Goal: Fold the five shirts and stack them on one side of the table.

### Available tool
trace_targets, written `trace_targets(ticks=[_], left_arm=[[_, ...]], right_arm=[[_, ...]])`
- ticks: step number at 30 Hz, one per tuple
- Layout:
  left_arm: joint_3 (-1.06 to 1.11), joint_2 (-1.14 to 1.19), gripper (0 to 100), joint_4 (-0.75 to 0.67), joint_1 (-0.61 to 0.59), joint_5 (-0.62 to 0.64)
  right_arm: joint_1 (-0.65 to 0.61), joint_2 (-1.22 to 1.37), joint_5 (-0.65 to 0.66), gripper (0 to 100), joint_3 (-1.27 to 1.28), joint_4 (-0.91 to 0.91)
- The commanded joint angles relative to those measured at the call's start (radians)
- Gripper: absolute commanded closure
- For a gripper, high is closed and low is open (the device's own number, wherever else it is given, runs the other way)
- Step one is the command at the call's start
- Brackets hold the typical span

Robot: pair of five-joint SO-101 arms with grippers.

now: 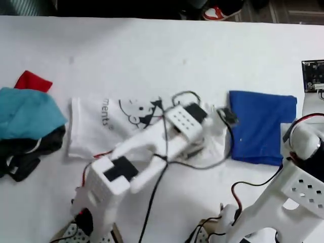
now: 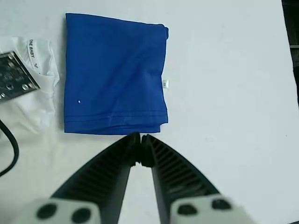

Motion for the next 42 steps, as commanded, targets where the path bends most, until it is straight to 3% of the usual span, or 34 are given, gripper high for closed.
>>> trace_targets(ticks=[1,3,6,10,17,25,34,42], left_arm=[[-0.032,-0.07,98,-0.048,-0.061,0.0],[-0.032,-0.07,95,-0.063,-0.076,-0.002],[-0.032,-0.07,82,-0.068,-0.09,0.006],[-0.034,-0.07,71,-0.095,-0.131,0.104],[-0.046,-0.079,71,-0.167,-0.236,0.071],[-0.278,-0.073,77,-0.015,-0.355,0.0],[-0.431,-0.076,77,0.311,-0.245,0.002],[-0.216,-0.07,77,0.31,-0.145,0.048]], right_arm=[[0.004,-0.016,0.0,98.1,-0.034,0.004],[0.004,-0.016,0.0,98.1,-0.034,0.004],[0.004,-0.016,0.0,98.1,-0.034,0.004],[0.004,-0.016,0.0,98.1,-0.037,0.004],[0.004,-0.018,0.0,98.1,-0.04,0.004],[0.004,-0.018,0.0,98.1,-0.04,0.004],[0.004,-0.019,0.0,98.1,-0.04,0.004],[0.004,-0.018,0.005,98.1,-0.04,0.004]])
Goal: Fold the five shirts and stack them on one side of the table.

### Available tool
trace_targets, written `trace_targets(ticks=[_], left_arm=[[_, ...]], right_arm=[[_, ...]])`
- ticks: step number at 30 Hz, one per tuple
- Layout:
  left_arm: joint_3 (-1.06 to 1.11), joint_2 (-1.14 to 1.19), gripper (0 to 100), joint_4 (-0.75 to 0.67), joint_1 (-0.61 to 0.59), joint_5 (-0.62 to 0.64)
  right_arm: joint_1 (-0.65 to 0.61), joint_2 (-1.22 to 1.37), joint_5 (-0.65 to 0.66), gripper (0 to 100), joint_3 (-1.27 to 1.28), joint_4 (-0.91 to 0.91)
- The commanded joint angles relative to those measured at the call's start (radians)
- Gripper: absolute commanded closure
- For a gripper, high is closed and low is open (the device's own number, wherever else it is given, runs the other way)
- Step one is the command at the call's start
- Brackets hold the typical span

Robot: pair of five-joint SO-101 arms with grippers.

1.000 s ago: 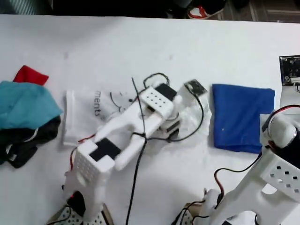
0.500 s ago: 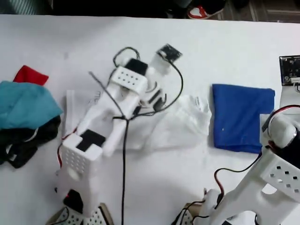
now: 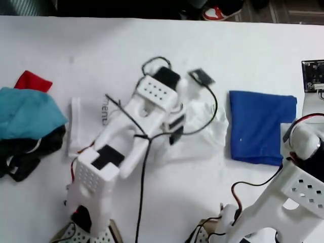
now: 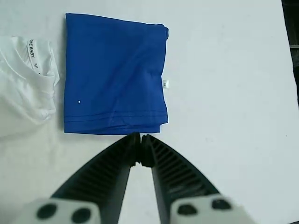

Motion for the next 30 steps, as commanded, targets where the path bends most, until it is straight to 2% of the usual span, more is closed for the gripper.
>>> trace_targets(ticks=[1,5,12,15,19,24,30], left_arm=[[0.069,-0.07,77,-0.009,0.035,0.029],[0.15,-0.068,77,-0.118,-0.019,0.023],[0.316,-0.068,77,-0.468,-0.134,0.02],[0.325,-0.068,77,-0.511,-0.147,-0.011],[0.319,-0.079,77,-0.473,-0.147,-0.021],[0.172,-0.079,78,-0.275,-0.145,-0.015],[-0.124,-0.079,85,-0.034,-0.151,0.044]], right_arm=[[0.004,-0.018,0.023,98.1,-0.04,0.004],[0.004,-0.018,0.097,98.1,-0.04,0.002],[0.004,-0.008,0.106,98.1,-0.035,-0.002],[0.004,-0.008,0.107,98.1,-0.035,-0.002],[0.004,-0.008,0.107,98.1,-0.035,-0.002],[0.002,-0.015,0.107,98.1,-0.035,-0.002],[0.002,-0.016,0.107,98.1,-0.038,0.001]])
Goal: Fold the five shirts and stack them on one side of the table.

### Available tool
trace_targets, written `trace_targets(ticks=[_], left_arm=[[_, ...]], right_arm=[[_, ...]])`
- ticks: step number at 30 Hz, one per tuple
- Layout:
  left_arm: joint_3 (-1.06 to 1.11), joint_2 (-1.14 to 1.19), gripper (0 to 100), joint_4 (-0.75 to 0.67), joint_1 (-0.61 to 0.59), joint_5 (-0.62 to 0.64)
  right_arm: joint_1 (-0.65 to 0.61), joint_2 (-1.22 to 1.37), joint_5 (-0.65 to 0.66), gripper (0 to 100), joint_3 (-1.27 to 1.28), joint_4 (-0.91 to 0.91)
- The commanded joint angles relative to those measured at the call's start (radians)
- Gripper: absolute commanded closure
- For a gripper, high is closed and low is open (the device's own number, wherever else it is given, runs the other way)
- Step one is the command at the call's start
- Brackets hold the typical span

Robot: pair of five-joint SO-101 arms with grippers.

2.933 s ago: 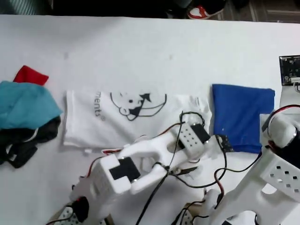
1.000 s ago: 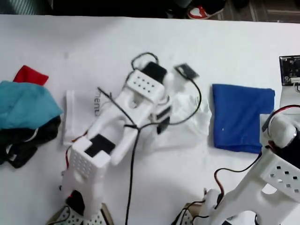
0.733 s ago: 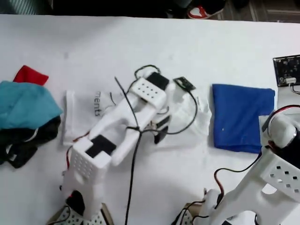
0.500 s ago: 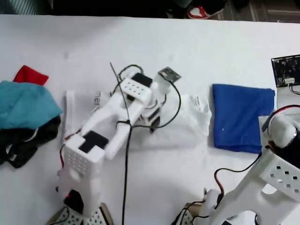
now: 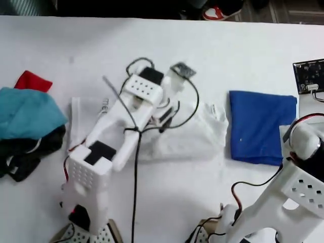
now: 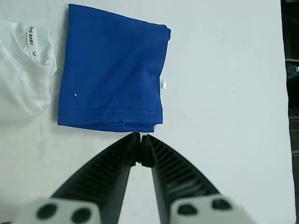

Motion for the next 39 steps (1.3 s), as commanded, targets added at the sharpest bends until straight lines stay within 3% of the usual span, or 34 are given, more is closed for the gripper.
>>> trace_targets(ticks=[1,7,15,23,30,34,39], left_arm=[[-0.204,-0.074,86,0.143,-0.031,0.014],[-0.219,-0.142,85,0.152,-0.234,0.077],[0.072,-0.331,75,0.138,-0.529,0.02],[0.493,-0.308,75,-0.198,-0.862,-0.141],[0.509,-0.189,75,-0.385,-1.196,-0.295],[0.376,-0.11,75,-0.344,-1.297,-0.324],[0.143,-0.099,75,-0.097,-1.247,-0.319]], right_arm=[[0.001,-0.018,0.011,98.1,-0.038,0.001],[0.005,-0.018,0.011,98.1,-0.038,0.002],[0.004,-0.018,0.011,98.1,-0.038,0.002],[0.002,-0.018,0.011,98.1,-0.038,0.002],[0.002,-0.018,0.011,98.1,-0.04,0.002],[0.002,-0.018,0.011,98.1,-0.04,0.002],[0.002,-0.018,0.011,98.1,-0.04,0.002]])
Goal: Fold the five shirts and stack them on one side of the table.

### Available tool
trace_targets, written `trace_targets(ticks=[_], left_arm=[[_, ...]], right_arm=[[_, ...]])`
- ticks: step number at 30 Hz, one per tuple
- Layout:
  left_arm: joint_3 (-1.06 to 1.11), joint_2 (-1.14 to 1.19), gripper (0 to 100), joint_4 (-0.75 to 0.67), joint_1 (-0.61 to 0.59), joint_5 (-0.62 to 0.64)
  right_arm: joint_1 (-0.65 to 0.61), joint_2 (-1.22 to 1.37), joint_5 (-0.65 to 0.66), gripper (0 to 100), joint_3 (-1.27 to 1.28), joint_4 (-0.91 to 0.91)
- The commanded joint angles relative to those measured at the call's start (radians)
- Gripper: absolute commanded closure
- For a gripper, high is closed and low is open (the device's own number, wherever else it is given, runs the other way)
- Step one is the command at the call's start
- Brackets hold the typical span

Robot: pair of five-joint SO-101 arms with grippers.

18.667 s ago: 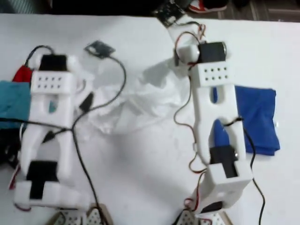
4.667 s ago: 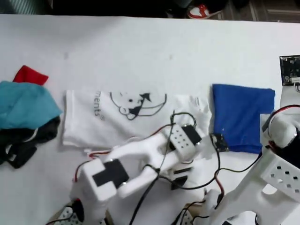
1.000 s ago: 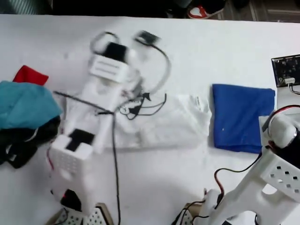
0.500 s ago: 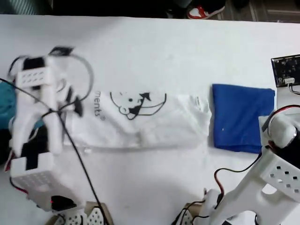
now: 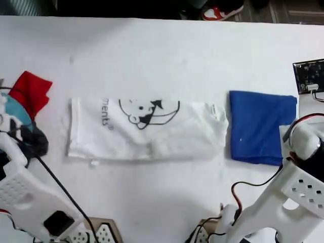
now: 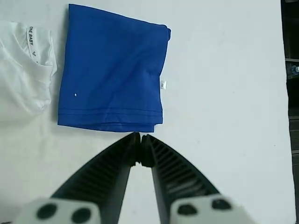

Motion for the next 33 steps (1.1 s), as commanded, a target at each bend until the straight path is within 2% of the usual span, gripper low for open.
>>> trace_targets(ticks=[1,5,7,10,14,20,26,33], left_arm=[[-0.206,-0.012,75,0.175,0.033,0.0],[-0.41,-0.012,75,0.358,0.13,0.075],[-0.459,-0.015,75,0.37,0.176,0.115],[-0.44,-0.056,75,0.37,0.243,0.138],[-0.29,-0.124,75,0.365,0.367,0.14],[-0.075,-0.18,75,0.278,0.484,0.181],[0.031,-0.116,75,0.146,0.501,0.126],[0.034,0.024,75,0.048,0.509,0.109]], right_arm=[[0.002,-0.018,0.011,98.1,-0.04,0.004],[0.007,-0.019,0.011,98.1,-0.04,0.004],[0.007,-0.019,0.011,98.1,-0.04,0.004],[0.007,-0.019,0.011,98.1,-0.04,0.004],[0.007,-0.019,0.011,98.1,-0.04,0.004],[0.007,-0.019,0.011,98.1,-0.04,0.004],[0.007,-0.019,0.011,98.1,-0.04,0.004],[0.005,-0.019,0.038,98.1,-0.04,0.004]])
